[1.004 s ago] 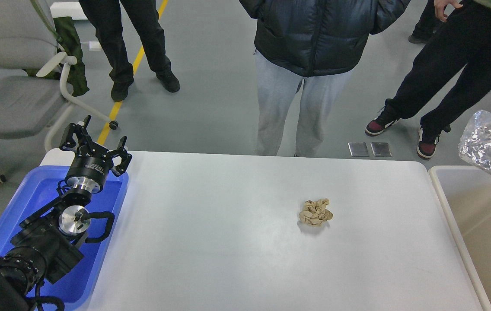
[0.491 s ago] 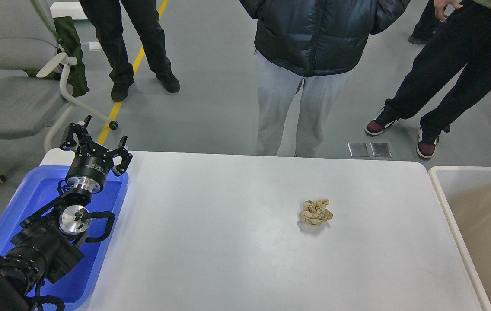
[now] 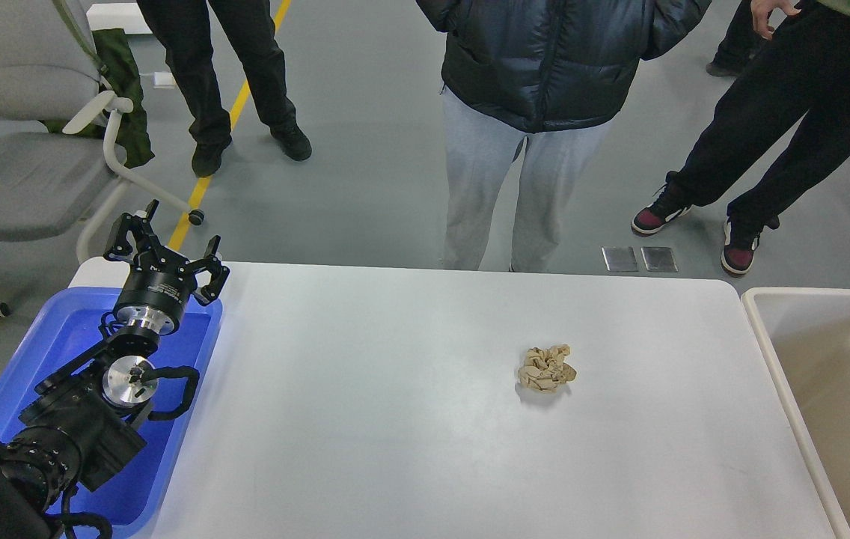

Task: Tidy desktop
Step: 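Open the right gripper to drop the foil bag into the white bin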

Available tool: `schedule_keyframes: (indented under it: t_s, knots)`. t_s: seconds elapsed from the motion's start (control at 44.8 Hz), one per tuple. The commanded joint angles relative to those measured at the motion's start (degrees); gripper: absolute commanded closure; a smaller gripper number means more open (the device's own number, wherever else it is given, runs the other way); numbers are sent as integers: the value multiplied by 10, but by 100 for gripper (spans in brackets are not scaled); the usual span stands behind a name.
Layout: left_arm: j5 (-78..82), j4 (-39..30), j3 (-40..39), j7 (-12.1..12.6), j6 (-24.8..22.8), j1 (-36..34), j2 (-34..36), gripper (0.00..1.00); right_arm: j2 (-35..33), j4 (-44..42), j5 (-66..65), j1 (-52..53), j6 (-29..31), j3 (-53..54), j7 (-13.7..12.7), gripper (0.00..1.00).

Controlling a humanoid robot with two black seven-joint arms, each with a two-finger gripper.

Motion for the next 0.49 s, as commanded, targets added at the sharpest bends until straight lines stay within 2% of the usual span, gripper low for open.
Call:
schedule_keyframes:
  t_s: [0.0, 0.223, 0.245, 0.29, 0.335, 0.357, 0.469]
  knots:
    - [0, 0, 0, 0, 0, 0, 0, 0, 20, -2, 16, -7, -12, 6, -14, 100]
    - [0, 0, 0, 0, 0, 0, 0, 0, 32, -2, 42, -20, -12, 7, -15, 100]
    - [0, 0, 0, 0, 0, 0, 0, 0, 32, -2, 42, -21, -12, 8, -14, 91]
    - [0, 0, 0, 0, 0, 0, 0, 0, 32, -2, 44, -22, -12, 8, -14, 58]
    - [0, 0, 0, 0, 0, 0, 0, 0, 32, -2, 47, -23, -12, 9, -14, 6]
    - [0, 0, 0, 0, 0, 0, 0, 0, 32, -2, 51, -22, -12, 9, -14, 1]
    - [0, 0, 0, 0, 2, 0, 0, 0, 30, -2, 66, -22, -9, 7, -14, 0]
